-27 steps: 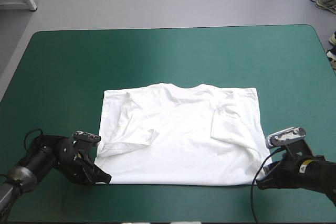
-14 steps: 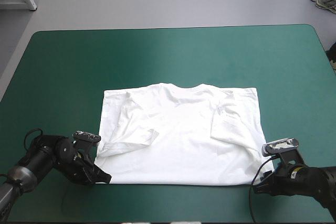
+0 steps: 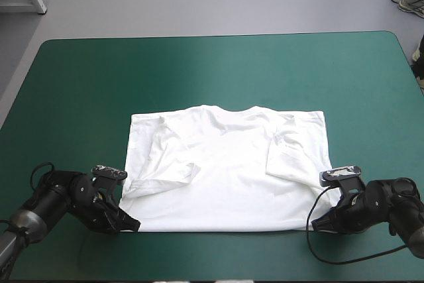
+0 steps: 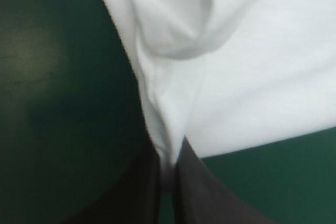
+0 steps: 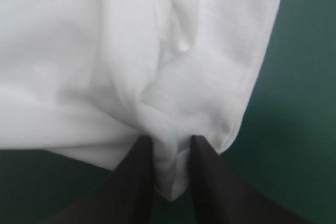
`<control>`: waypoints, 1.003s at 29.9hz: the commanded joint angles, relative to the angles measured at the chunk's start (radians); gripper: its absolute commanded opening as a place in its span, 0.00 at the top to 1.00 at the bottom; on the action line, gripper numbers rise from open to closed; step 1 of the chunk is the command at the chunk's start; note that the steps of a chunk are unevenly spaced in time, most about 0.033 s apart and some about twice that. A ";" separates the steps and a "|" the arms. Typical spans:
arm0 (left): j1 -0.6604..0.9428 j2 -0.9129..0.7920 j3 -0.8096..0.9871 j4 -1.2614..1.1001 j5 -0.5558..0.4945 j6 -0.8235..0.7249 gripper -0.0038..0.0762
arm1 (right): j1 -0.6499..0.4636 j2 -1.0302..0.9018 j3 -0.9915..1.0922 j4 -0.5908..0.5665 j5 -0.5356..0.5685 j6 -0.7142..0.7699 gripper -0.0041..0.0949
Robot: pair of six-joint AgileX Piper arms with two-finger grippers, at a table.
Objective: Fold the cloth
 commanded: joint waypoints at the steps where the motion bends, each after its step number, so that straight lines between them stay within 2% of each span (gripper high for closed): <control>1: -0.003 -0.014 -0.021 0.040 0.008 -0.004 0.93 | 0.005 0.027 -0.006 0.018 -0.012 -0.010 0.98; 5: -0.003 -0.055 -0.021 0.119 0.045 -0.034 0.93 | 0.005 -0.050 -0.010 -0.041 0.003 0.039 0.96; 7: -0.003 -0.094 -0.021 0.135 0.056 -0.057 0.93 | 0.005 -0.105 -0.010 -0.058 0.054 0.041 0.96; 10: -0.003 -0.168 -0.021 0.116 0.098 -0.063 0.93 | 0.005 -0.202 -0.010 -0.056 0.129 0.042 0.96; 15: -0.003 -0.290 -0.025 0.085 0.145 -0.063 0.93 | 0.005 -0.365 -0.058 -0.019 0.185 0.042 0.96; 20: -0.003 -0.329 -0.122 0.084 0.145 -0.066 0.93 | 0.005 -0.393 -0.146 -0.013 0.178 0.035 0.96; 23: -0.003 -0.320 -0.207 0.106 0.109 -0.066 0.93 | 0.005 -0.372 -0.192 -0.019 0.149 0.035 0.96; 30: -0.003 -0.149 -0.412 0.151 0.008 -0.066 0.93 | 0.005 -0.232 -0.318 -0.063 0.030 0.015 0.96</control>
